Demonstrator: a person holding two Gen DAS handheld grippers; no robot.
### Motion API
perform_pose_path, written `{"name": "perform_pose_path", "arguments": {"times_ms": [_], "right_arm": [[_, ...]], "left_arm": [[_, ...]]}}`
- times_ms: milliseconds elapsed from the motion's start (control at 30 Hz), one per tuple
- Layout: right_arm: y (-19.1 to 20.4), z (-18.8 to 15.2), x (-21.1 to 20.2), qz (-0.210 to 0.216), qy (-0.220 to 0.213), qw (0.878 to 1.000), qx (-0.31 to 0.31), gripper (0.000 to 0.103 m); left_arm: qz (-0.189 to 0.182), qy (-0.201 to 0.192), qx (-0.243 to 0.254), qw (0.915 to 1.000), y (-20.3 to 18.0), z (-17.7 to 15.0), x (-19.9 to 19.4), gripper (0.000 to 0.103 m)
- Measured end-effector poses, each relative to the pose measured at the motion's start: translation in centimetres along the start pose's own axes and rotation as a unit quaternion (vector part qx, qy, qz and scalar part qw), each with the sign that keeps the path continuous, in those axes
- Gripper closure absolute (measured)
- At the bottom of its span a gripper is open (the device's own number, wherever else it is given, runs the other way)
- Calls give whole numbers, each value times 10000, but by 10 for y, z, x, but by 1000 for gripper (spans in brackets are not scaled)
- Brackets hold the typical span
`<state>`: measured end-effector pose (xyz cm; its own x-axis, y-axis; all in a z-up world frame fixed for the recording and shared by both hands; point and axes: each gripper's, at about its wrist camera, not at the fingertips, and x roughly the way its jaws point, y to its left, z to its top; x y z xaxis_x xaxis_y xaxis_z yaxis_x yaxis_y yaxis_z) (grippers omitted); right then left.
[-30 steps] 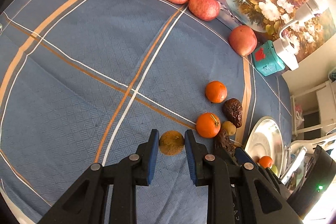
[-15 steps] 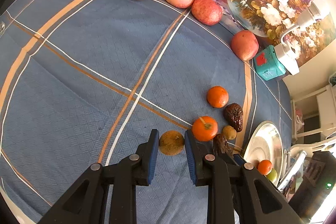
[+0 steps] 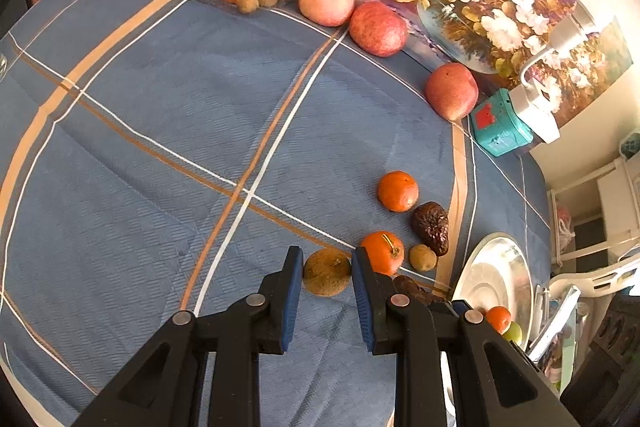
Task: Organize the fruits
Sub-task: 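Grasp another dried date with the right tool while the left tool grasps the brown kiwi, then release the date into the steel bowl with the right tool while the left tool drops the kiwi in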
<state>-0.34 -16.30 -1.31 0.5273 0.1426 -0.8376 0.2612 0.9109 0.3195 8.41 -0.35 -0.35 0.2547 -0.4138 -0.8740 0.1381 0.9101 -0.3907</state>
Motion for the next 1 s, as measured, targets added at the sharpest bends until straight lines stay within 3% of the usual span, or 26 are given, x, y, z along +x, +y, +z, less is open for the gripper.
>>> {"name": "perform_pose_path", "arguments": {"times_ms": [367, 600, 900, 1000], "right_arm": [[-9, 0, -11, 64, -137, 9997, 177, 67], [-33, 1, -34, 125, -465, 9971, 582, 67], [-103, -3, -61, -1000, -787, 9820, 1399, 67], [-123, -5, -63, -1002, -762, 9775, 1694, 67]], "left_arm": [[-84, -29, 265, 9996, -22, -8, 0, 76], [-336, 65, 841, 9959, -61, -26, 5, 76], [-944, 300, 1740, 9797, -126, -54, 27, 76], [-1023, 197, 1880, 9766, -138, -56, 35, 76]]}}
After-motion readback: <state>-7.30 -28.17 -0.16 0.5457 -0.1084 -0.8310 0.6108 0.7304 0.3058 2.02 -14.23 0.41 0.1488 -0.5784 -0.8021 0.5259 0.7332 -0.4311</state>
